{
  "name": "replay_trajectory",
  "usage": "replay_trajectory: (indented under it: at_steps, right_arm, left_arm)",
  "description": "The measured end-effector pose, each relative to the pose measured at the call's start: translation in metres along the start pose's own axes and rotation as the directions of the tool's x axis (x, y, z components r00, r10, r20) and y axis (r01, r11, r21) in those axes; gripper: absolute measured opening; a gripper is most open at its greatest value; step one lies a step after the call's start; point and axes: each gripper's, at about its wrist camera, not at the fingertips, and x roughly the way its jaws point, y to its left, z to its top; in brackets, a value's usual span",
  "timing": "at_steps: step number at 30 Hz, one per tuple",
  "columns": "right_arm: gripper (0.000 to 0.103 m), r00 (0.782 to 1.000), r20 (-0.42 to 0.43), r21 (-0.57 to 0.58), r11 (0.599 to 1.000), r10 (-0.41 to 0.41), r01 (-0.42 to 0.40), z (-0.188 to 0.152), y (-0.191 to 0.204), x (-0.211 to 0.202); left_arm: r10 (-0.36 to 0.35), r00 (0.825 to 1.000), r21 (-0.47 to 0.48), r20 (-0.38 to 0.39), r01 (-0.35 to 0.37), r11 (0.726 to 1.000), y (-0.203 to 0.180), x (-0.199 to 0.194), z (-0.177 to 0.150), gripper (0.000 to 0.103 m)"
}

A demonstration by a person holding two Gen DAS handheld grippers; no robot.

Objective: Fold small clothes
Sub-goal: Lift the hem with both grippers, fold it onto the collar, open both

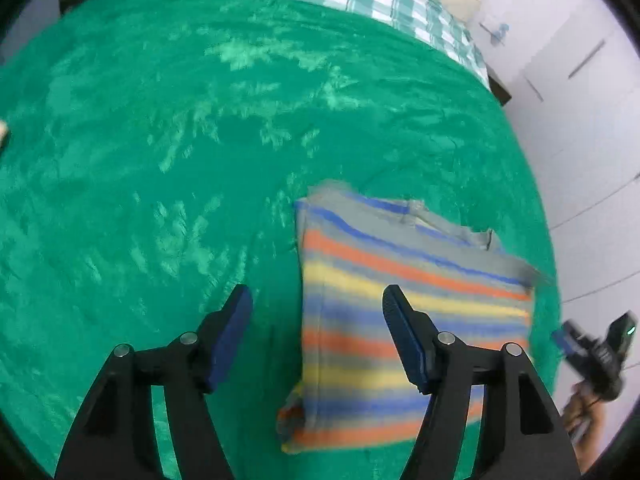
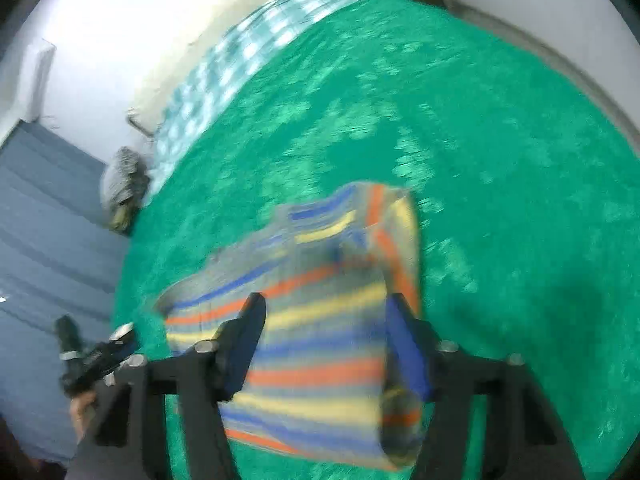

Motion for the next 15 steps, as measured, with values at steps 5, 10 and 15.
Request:
replay_trajectory:
  at_steps: [5, 10, 15]
  right_arm:
    - [0.063, 0.999, 0.004, -0.11, 0.992, -0.055, 0.055, -0.043, -0.016, -0.008]
    - [0.063, 0.997, -0.074, -0.161, 0.987, -0.03, 0.017, -0.081, -0.034, -0.011]
    - [0.008, 0.973, -0.143, -0.092, 0.982, -0.179, 0.167, -0.094, -0.055, 0.02]
  left_arm:
    - [-0.038, 0.999, 0.06, -0.014, 0.039, 0.997, 0.006, 0.01, -0.073, 0.079]
    - [0.025, 0.995, 0.134, -0.101, -0.012, 0.991, -0.008, 0.032, -0.148, 0.045]
    - [0.15, 0.979, 0.192, -0.139, -0.122, 0.974, -0.01, 0.037, -0.159, 0.011]
